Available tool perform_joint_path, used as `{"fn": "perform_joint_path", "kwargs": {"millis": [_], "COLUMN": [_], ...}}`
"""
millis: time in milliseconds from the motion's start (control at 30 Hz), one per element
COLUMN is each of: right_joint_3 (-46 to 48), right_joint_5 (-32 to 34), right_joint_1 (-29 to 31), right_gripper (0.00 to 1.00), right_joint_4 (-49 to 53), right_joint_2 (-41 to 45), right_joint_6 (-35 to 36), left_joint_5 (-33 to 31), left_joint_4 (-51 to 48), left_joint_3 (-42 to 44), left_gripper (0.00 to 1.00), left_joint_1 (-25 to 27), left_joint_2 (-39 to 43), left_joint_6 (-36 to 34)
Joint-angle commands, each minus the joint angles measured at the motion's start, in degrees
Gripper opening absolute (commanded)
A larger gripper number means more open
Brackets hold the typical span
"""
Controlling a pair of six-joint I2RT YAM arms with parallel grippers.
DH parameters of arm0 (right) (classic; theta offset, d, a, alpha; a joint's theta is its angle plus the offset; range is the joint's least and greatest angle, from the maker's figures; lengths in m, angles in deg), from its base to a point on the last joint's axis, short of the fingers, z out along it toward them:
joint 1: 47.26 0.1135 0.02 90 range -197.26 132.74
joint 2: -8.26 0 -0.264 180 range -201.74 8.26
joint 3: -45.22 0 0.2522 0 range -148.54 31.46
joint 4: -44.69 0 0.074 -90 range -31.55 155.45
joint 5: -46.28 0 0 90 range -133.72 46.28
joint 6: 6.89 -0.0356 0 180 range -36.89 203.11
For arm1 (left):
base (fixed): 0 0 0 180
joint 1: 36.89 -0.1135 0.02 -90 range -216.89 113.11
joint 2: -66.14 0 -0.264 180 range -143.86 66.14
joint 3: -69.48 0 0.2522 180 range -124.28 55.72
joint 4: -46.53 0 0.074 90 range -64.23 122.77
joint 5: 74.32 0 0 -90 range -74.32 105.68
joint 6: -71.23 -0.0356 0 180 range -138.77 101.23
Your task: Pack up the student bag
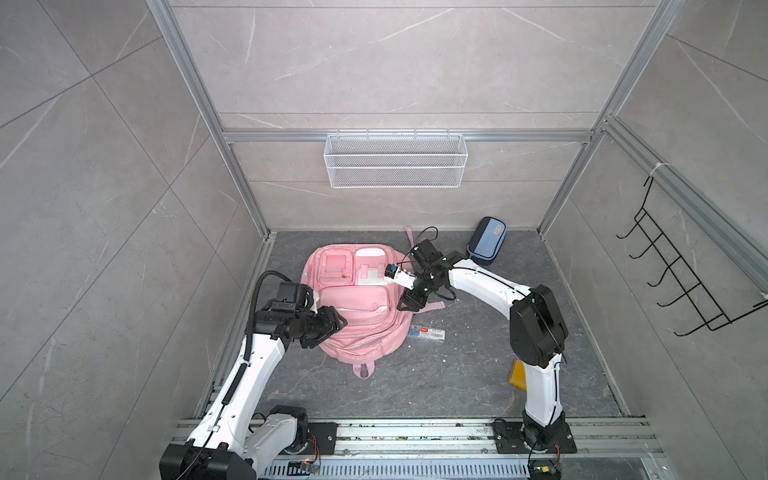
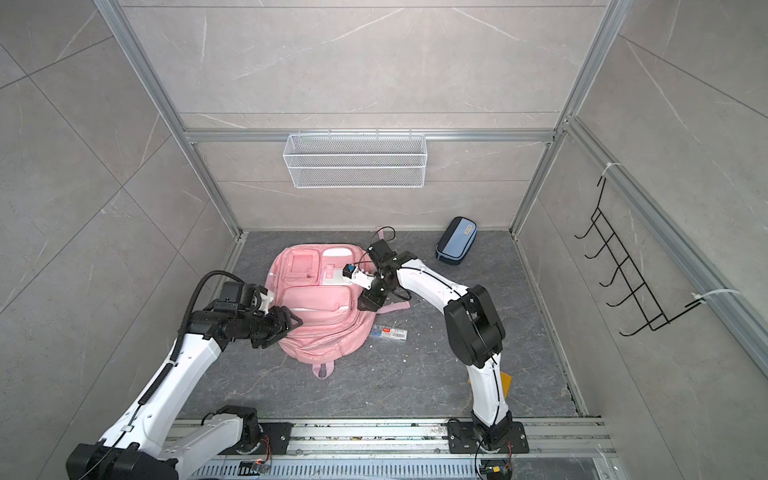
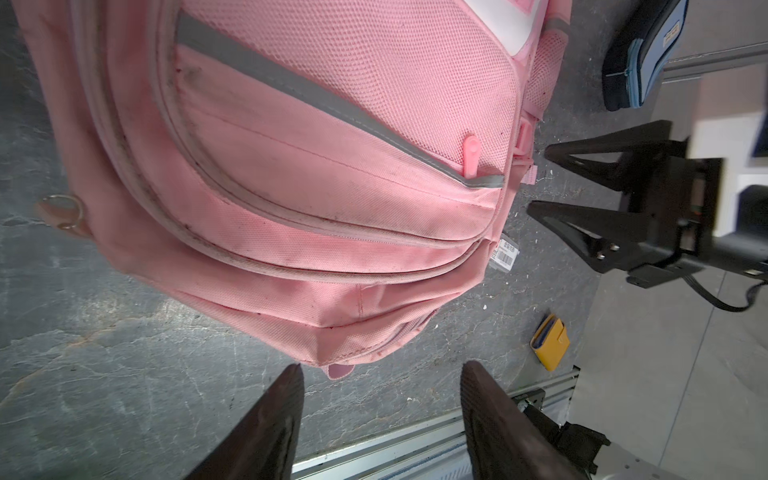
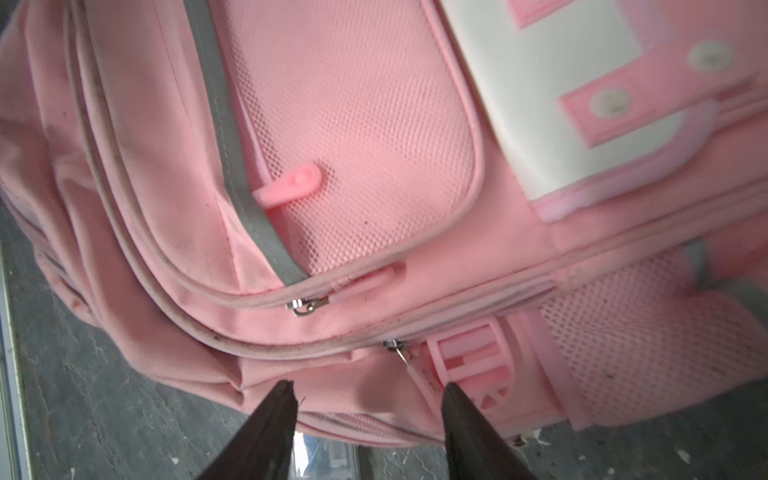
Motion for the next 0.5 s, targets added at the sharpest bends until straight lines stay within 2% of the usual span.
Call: {"fn": "perform_joint_path", "kwargs": {"millis": [0, 300, 467], "right_joint_3": [-4.32, -7.19, -4.62], "right_joint_5": [-0.72, 1.04, -0.37], "right_joint_1": [-0.64, -1.57, -1.58], "right_gripper": [0.58, 0.53, 0.52], "right_joint_4": [3.62, 4.69, 3.85], "right_joint_2": [-2.27, -7.55, -6.87], "right_joint_6": [3.85, 4.28, 4.20], "left_joint_5": [3.04, 3.81, 3.68], "left_joint_4": [1.67, 2.02, 3.31], "left_joint_3": [-0.98, -2.15, -1.23], "left_gripper": [0.63, 0.62, 0.62], "left_joint_1": [0.05, 0.05, -0.03], "left_joint_2": [-0.45, -0.68, 0.13], "left_joint_6": [2.02, 3.80, 5.29]}}
